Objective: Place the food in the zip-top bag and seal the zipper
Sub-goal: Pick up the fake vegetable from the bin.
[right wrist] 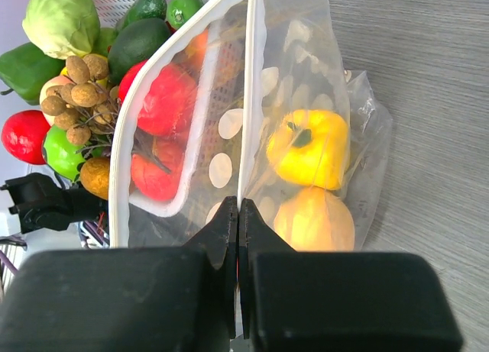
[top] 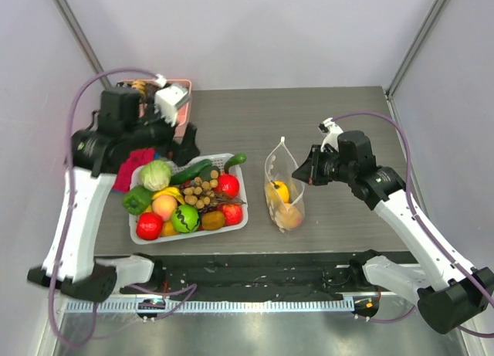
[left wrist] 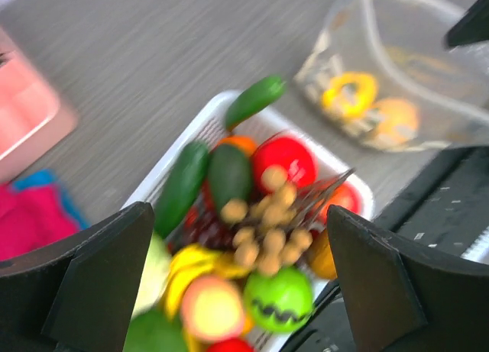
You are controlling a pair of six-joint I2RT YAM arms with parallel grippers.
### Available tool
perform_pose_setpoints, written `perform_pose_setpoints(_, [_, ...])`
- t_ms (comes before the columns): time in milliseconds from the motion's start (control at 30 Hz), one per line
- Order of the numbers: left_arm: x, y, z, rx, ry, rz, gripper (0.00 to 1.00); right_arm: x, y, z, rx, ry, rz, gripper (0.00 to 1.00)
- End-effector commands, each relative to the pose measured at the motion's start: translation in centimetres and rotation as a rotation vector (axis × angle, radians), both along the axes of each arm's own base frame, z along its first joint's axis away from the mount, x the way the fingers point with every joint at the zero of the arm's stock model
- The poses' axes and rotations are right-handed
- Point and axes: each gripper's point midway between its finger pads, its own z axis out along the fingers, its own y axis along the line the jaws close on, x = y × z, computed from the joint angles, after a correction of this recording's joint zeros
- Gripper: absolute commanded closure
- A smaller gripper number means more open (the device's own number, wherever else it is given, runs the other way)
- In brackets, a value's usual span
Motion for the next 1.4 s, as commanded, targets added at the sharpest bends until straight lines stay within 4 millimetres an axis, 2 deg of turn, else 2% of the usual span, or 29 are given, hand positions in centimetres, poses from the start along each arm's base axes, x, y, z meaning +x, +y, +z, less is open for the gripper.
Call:
perform_pose_setpoints(0, [-4.1, 7.0, -2.5, 0.239, 0.003, 0.158, 0.0, 0.2, 0.0, 0.7, -0.008, -0.043, 0.014, 0.99])
perform_pose_setpoints(33, [-4.8, 8.4, -2.5, 0.276, -0.022, 0.204, 0.0, 0.1, 0.0, 0.6, -0.007, -0.039, 0.02, 0.99])
perform_pose_setpoints(67, [-5.0, 9.5, -3.8, 0.329, 0.006, 0.238, 0.0, 0.1, 0.0, 0.5, -0.007, -0.038, 0.02, 0.99])
perform_pose_setpoints(133, [-6.0, 11.9, -5.0, 0.422, 0.046, 0.316, 0.0, 0.1, 0.0, 0.5, -0.01, -0.038, 0.02, 0.99])
perform_pose_setpoints(167, [-6.6, 12.4, -5.4, 0.439, 0.066, 0.324, 0.0, 0.2, 0.0, 0.5, -0.008, -0.039, 0.019, 0.99])
perform_pose_setpoints(200, [-7.3, 12.6, -6.1, 0.453, 0.098, 0.315, 0.0, 0.1, 0.0, 0.5, -0.01, -0.041, 0.021, 0.99])
perform_pose_setpoints(233, [-9.1, 12.4, -7.0, 0.463, 0.166, 0.262, 0.0, 0.0, 0.0, 0.5, -0.01, -0.043, 0.023, 0.99])
perform_pose_setpoints(300, [-11.1, 12.2, -7.8, 0.483, 0.209, 0.159, 0.0, 0.0, -0.1, 0.3, -0.015, -0.04, 0.025, 0.99])
perform_pose_setpoints(333, [-13.2, 11.7, -8.5, 0.476, 0.274, 0.072, 0.01, -0.2, -0.1, 0.2, -0.015, -0.038, 0.028, 0.99])
perform_pose_setpoints(467, [-15.2, 12.9, -9.8, 0.553, 0.208, -0.026, 0.0, -0.2, 0.0, -0.4, -0.018, -0.023, 0.032, 0.99])
perform_pose_setpoints(500, [-15.5, 13.4, -11.1, 0.6, 0.231, -0.064, 0.01, -0.2, 0.0, -0.4, -0.017, -0.024, 0.035, 0.99])
perform_pose_setpoints(567, [-15.8, 14.5, -12.4, 0.675, 0.244, -0.093, 0.03, -0.1, 0.0, -0.4, -0.018, -0.02, 0.033, 0.99])
perform_pose_setpoints(600, [-16.1, 15.0, -13.6, 0.714, 0.277, -0.13, 0.07, 0.0, 0.1, -0.3, -0.017, -0.023, 0.033, 0.99])
perform_pose_setpoints(700, [-16.5, 15.4, -14.9, 0.74, 0.335, -0.13, 0.13, 0.0, -0.2, -0.1, -0.027, -0.035, 0.026, 0.99])
perform_pose_setpoints(800, [-16.6, 16.0, -15.1, 0.76, 0.34, -0.103, 0.13, -0.2, -0.3, -0.1, -0.028, -0.036, 0.019, 0.99])
perform_pose_setpoints(1033, [-18.7, 16.9, -17.2, 0.785, 0.342, -0.115, 0.09, -0.1, -0.5, -0.5, -0.044, -0.029, 0.021, 0.99])
perform_pose_setpoints(1367, [-19.5, 16.7, -17.4, 0.754, 0.283, -0.121, 0.03, 0.1, -0.7, -0.8, -0.062, -0.027, 0.013, 0.99])
